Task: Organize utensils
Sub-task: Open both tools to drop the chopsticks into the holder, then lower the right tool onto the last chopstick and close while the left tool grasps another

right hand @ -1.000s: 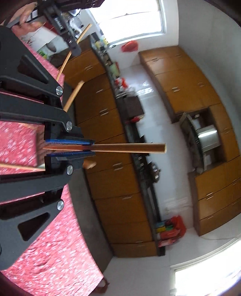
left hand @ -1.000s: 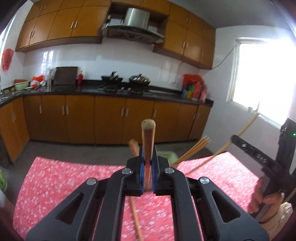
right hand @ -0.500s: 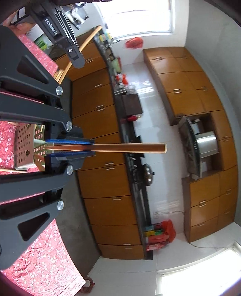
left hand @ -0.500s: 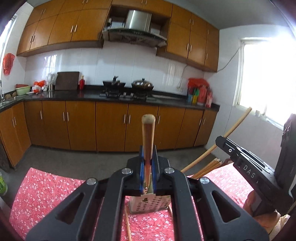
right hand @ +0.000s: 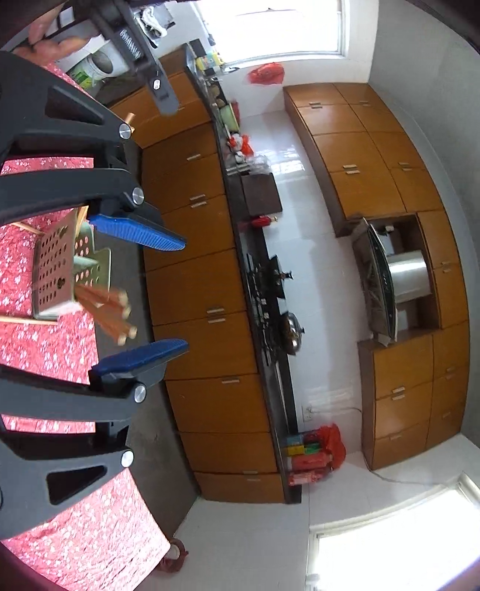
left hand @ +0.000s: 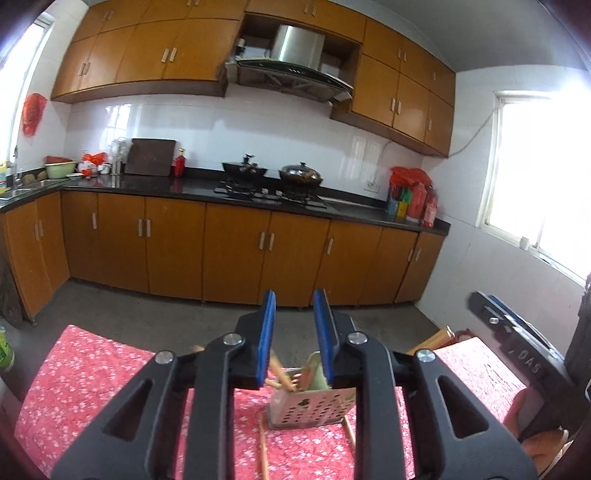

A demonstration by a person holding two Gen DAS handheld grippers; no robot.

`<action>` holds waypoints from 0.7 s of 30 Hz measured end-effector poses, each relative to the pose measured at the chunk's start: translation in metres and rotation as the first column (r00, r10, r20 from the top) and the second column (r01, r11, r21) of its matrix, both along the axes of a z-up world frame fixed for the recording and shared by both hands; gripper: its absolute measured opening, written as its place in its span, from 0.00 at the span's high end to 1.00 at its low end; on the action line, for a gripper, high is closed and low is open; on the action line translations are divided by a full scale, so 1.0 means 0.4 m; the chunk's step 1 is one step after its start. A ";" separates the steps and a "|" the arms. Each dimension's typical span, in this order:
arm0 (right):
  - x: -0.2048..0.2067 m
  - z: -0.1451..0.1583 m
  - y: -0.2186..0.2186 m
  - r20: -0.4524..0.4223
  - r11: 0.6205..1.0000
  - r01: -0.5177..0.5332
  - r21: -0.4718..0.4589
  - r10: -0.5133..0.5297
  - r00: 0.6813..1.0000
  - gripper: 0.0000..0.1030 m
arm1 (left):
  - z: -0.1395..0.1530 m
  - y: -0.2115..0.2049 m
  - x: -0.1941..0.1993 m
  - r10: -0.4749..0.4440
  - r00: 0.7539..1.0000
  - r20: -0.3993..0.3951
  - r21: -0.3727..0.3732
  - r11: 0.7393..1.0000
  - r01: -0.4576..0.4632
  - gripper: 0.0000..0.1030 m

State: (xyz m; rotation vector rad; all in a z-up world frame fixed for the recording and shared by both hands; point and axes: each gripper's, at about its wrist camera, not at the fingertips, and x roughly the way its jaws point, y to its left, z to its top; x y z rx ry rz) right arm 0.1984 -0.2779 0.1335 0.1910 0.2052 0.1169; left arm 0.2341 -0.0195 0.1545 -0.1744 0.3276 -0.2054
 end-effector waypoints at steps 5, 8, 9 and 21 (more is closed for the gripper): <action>-0.046 -0.051 -0.061 -0.058 0.998 0.070 -0.009 -0.070 0.996 0.50 | -0.052 0.096 -0.087 0.078 0.997 -0.021 0.006 0.997 -0.078 0.70; -0.050 -0.137 -0.097 -0.162 0.996 0.094 -0.011 -0.094 0.982 0.50 | -0.139 0.156 -0.119 0.124 0.988 -0.088 0.025 0.992 -0.122 0.67; -0.047 -0.183 -0.104 -0.216 0.995 0.097 -0.014 -0.098 0.971 0.50 | -0.173 0.171 -0.122 0.126 0.985 -0.116 0.030 0.992 -0.124 0.66; -0.014 -0.524 0.042 -0.595 0.993 -0.113 0.038 0.113 0.796 0.68 | -0.522 0.144 -0.113 0.049 0.898 -0.437 0.054 0.998 -0.028 0.66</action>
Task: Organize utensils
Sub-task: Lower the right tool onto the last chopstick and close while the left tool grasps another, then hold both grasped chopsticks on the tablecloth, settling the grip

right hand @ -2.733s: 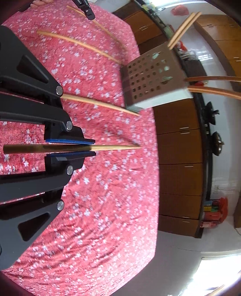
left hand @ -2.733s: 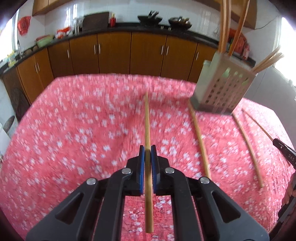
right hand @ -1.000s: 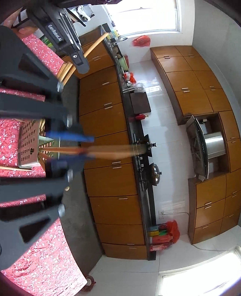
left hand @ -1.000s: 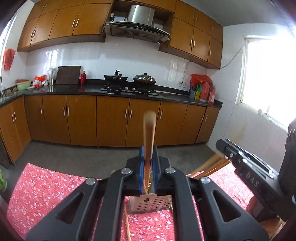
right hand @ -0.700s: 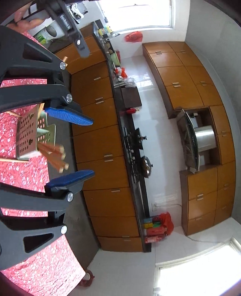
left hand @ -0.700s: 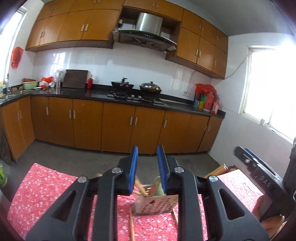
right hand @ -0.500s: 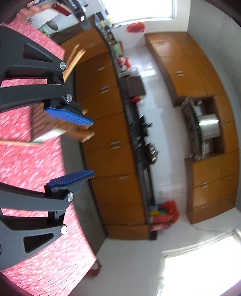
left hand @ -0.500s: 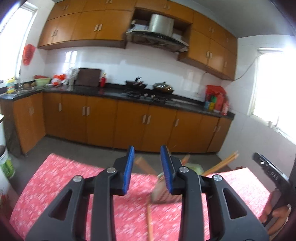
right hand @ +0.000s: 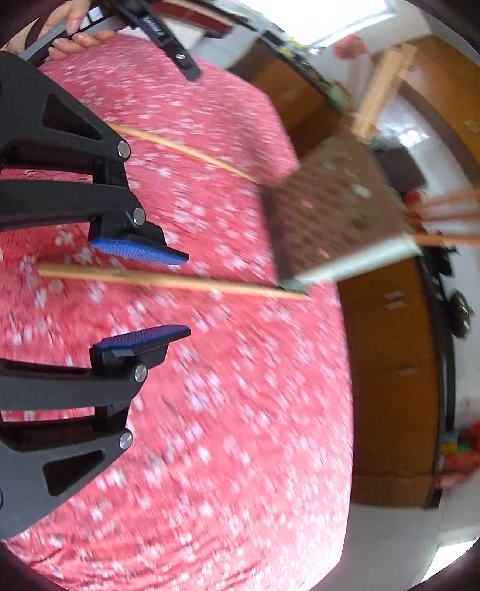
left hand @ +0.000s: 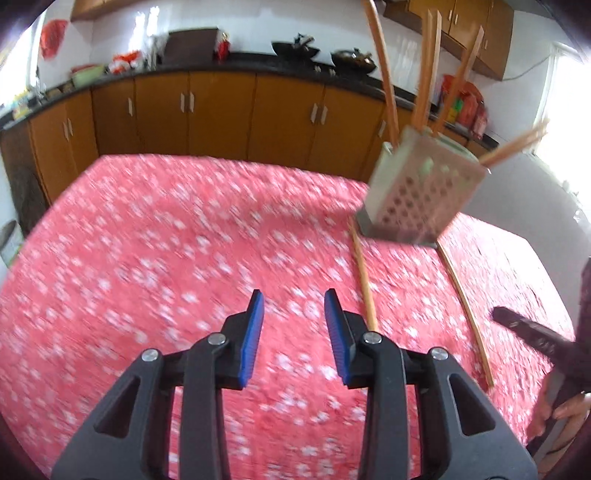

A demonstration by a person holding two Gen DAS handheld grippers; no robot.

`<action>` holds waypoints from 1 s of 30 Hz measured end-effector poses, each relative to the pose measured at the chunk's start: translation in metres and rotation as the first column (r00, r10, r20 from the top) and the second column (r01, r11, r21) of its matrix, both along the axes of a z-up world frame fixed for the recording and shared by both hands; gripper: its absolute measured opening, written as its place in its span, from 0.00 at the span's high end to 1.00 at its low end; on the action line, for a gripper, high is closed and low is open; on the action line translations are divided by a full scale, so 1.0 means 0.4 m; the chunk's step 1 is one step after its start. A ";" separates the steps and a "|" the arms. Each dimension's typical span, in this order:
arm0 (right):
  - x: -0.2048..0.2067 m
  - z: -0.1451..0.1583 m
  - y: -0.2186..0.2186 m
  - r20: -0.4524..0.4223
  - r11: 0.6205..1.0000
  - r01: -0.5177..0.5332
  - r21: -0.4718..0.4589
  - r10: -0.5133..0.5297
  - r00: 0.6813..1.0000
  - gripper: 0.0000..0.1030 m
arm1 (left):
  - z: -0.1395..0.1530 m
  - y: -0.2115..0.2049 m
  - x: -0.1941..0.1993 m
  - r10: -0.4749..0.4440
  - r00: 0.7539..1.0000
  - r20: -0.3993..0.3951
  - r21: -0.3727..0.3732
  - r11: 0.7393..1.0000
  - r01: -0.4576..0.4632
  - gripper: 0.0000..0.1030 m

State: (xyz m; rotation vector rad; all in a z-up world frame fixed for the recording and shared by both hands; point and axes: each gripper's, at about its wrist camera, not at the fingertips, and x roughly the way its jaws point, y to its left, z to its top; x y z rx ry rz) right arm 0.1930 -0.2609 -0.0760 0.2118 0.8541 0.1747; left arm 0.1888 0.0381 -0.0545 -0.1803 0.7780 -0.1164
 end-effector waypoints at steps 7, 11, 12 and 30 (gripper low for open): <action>0.003 -0.041 0.048 -0.028 0.996 -0.015 -0.086 0.012 1.000 0.93 | -0.020 -0.087 -0.006 -0.087 0.996 -0.024 -0.020 0.996 0.086 0.66; 0.003 -0.042 0.005 -0.028 0.994 0.059 -0.091 -0.062 0.998 0.93 | -0.035 -0.130 -0.002 -0.127 0.991 -0.048 -0.002 0.992 0.127 0.67; 0.000 -0.042 -0.011 -0.029 0.993 0.077 -0.087 -0.080 0.996 0.93 | -0.040 -0.140 0.000 -0.133 0.990 -0.057 0.005 0.991 0.133 0.67; 0.004 -0.038 -0.065 -0.023 0.989 0.098 -0.108 -0.101 0.995 0.93 | -0.098 -0.026 0.105 0.050 0.989 -0.136 0.060 0.997 -0.042 0.91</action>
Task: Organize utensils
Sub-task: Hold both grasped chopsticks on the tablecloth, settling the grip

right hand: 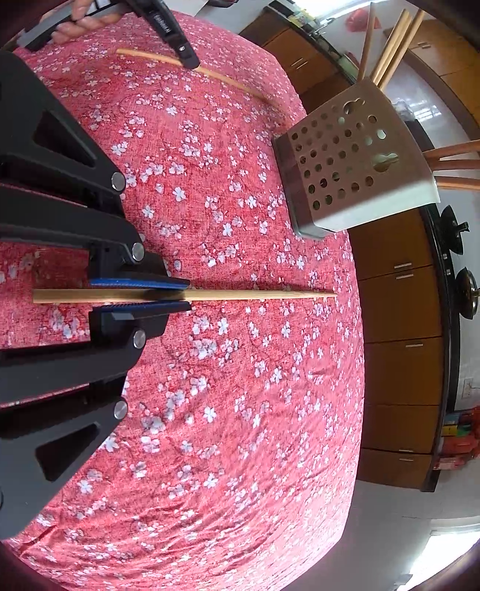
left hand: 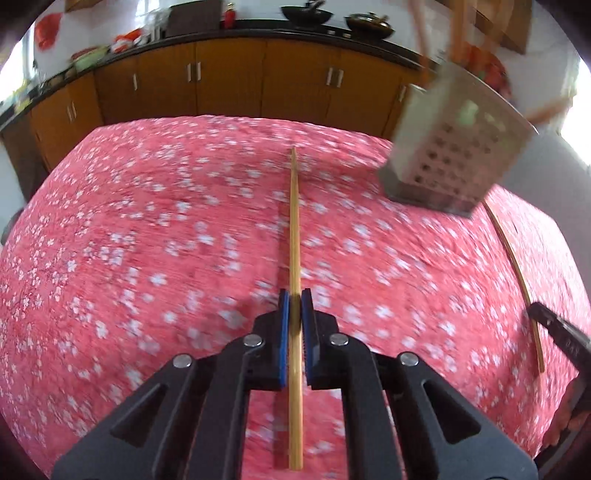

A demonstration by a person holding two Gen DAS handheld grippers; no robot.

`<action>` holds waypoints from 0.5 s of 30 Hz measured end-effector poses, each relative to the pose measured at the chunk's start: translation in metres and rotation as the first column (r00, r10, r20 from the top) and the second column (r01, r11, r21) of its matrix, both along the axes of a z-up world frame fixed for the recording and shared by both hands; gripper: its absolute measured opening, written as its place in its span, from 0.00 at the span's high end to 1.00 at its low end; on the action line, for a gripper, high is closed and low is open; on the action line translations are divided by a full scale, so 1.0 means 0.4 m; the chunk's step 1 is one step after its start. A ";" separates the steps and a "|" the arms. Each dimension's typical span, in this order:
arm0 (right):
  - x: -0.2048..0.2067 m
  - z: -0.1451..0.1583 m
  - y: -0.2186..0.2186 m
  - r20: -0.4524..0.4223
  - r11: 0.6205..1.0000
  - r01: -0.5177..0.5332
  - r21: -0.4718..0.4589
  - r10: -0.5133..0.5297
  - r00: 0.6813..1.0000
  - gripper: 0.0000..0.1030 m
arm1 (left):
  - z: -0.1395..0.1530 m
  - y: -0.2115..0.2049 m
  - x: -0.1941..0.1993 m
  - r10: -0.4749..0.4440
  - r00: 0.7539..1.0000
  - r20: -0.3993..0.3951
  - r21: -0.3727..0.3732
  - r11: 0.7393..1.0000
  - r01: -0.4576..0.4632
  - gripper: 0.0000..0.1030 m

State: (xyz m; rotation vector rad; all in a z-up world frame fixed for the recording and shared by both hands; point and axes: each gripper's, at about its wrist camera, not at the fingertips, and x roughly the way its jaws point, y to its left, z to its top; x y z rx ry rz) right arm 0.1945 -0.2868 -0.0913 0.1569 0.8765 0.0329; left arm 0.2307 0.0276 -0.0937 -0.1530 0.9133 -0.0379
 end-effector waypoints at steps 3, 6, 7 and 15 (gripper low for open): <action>0.026 -0.001 0.015 0.002 0.999 -0.009 -0.038 0.009 1.000 0.92 | -0.002 0.022 0.008 -0.007 1.000 0.004 -0.018 1.000 0.007 0.90; 0.032 -0.003 0.021 0.008 0.997 -0.016 -0.072 0.017 1.000 0.92 | -0.004 0.020 0.002 -0.020 0.999 0.029 0.016 1.000 0.019 0.90; 0.032 -0.004 0.023 0.015 0.997 -0.017 -0.078 0.018 1.000 0.92 | -0.004 0.019 0.001 -0.023 0.999 0.032 0.021 1.000 0.023 0.89; 0.033 -0.007 0.022 0.024 0.998 -0.016 -0.065 0.017 1.000 0.92 | -0.006 0.024 -0.006 -0.020 0.999 0.033 -0.003 1.000 0.020 0.89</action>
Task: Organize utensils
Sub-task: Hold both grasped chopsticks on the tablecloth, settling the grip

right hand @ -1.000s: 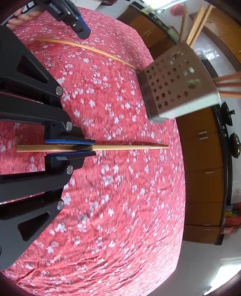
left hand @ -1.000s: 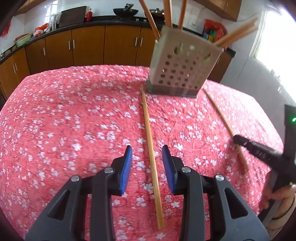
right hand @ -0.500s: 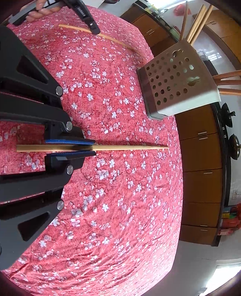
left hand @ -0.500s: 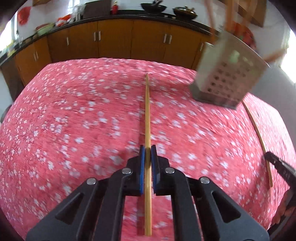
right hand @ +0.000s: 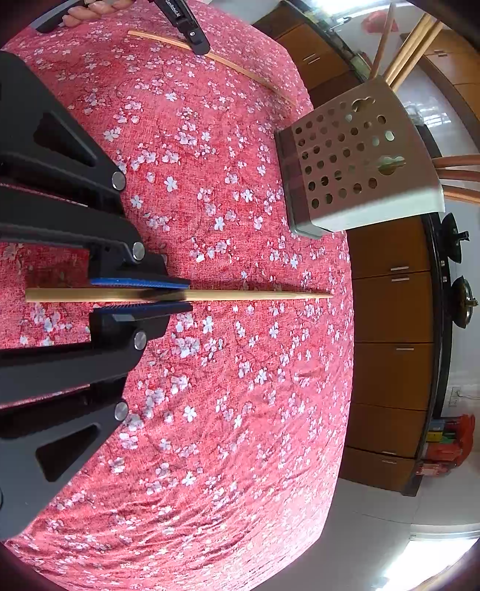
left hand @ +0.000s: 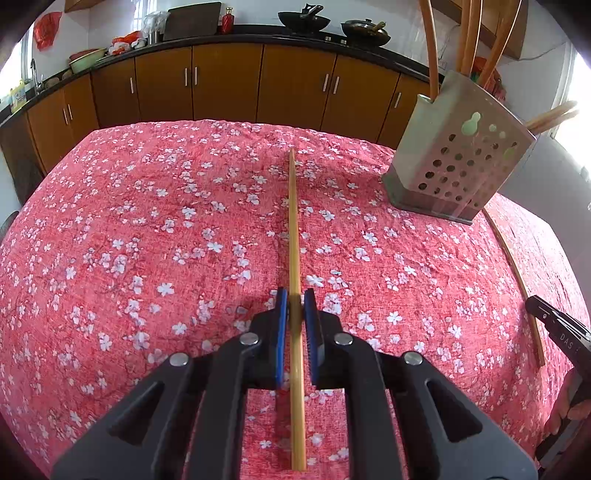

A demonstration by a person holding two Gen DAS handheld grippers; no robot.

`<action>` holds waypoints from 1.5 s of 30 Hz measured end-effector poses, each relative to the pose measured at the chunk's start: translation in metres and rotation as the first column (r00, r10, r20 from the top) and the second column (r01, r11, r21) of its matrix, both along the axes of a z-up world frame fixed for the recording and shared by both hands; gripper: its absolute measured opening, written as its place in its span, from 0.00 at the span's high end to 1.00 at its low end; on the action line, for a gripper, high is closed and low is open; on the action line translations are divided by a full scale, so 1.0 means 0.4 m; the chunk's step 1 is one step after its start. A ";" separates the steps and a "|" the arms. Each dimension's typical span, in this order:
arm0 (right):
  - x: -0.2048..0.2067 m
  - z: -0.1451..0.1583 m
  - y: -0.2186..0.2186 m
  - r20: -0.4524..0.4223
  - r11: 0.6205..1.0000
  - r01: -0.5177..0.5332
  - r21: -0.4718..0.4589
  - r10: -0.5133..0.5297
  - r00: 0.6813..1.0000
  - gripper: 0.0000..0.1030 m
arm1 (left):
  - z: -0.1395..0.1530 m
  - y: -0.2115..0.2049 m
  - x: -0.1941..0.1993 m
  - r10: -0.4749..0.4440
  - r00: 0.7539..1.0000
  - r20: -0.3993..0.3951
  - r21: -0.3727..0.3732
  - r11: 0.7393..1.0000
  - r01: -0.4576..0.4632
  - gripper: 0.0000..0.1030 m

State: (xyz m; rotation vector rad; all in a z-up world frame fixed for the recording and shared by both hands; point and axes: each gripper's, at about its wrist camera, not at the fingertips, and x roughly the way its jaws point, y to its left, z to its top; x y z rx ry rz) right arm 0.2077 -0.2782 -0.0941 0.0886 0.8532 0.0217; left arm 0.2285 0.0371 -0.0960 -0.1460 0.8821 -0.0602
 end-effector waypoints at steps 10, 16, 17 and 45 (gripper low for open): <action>-0.003 0.002 -0.001 0.001 1.000 0.003 0.002 -0.003 1.000 0.92 | 0.001 0.000 -0.003 0.003 1.000 0.000 -0.005 1.000 -0.003 0.89; -0.001 0.000 0.000 0.001 1.000 0.003 0.002 -0.003 1.000 0.92 | 0.000 -0.001 -0.002 0.004 1.000 0.000 -0.007 1.000 -0.004 0.89; -0.001 0.000 0.000 0.000 1.000 0.003 0.001 -0.003 1.000 0.92 | 0.000 0.000 -0.002 0.004 1.000 0.000 -0.007 1.000 -0.004 0.89; -0.001 -0.001 -0.004 0.000 1.000 0.003 0.005 -0.003 1.000 0.91 | -0.002 0.002 -0.001 0.003 1.000 0.001 -0.009 1.000 -0.003 0.89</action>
